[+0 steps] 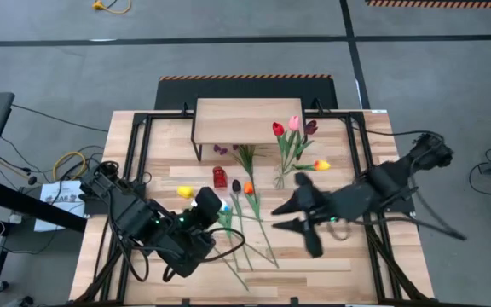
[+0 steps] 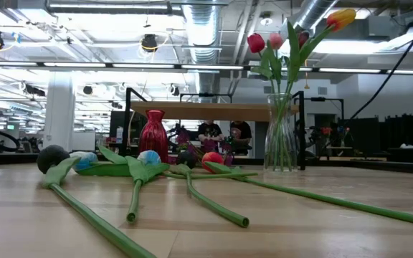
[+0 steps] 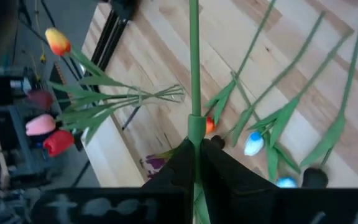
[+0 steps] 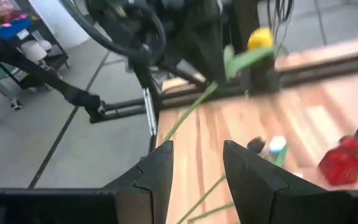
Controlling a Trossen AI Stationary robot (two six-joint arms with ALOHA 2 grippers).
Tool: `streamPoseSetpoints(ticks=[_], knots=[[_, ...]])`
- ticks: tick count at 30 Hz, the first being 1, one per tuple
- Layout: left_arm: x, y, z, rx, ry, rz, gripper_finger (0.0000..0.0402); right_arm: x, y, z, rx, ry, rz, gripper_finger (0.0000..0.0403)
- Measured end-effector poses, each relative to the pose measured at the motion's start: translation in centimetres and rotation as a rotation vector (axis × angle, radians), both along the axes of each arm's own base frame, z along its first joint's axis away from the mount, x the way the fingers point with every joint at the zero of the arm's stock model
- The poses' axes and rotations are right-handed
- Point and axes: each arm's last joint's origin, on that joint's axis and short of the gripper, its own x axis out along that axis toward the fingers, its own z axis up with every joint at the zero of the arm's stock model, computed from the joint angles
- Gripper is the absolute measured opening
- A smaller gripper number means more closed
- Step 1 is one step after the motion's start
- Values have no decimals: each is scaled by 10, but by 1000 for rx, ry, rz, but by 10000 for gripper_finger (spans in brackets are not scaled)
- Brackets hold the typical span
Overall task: Pick and place flowers into a vace then onto a shelf
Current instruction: Put the yellow tulip into the transparent vase
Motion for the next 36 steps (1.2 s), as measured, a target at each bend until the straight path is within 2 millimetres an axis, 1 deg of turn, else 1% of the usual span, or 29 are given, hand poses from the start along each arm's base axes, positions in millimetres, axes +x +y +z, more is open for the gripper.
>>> streamPoseSetpoints(ticks=[5, 9, 11, 16, 19, 26, 29, 32, 36], knots=[[0, -1, -1, 33, 26, -57, 0, 28, 17, -21, 47, 21, -8, 133], [2, -3, -5, 36, 54, -90, 0, 50, 29, -35, 78, -3, 17, 133], [4, -6, -8, 29, 61, -98, 0, 61, 32, -39, 102, -36, 19, 133], [11, -11, -18, 44, 99, -102, 0, 83, 34, -56, 139, -41, -7, 132], [14, -13, -23, 56, 116, -102, 0, 93, 37, -64, 186, -36, 36, 130], [18, -15, -26, 71, 108, -101, 0, 105, 43, -80, 184, -16, 46, 127], [18, -14, -25, 91, 96, -89, 0, 111, 42, -86, 179, -13, 32, 127], [18, -15, -25, 88, 92, -90, 0, 112, 42, -86, 181, -20, 31, 127], [19, -15, -25, 78, 78, -90, 0, 114, 36, -85, 174, -26, 18, 127]])
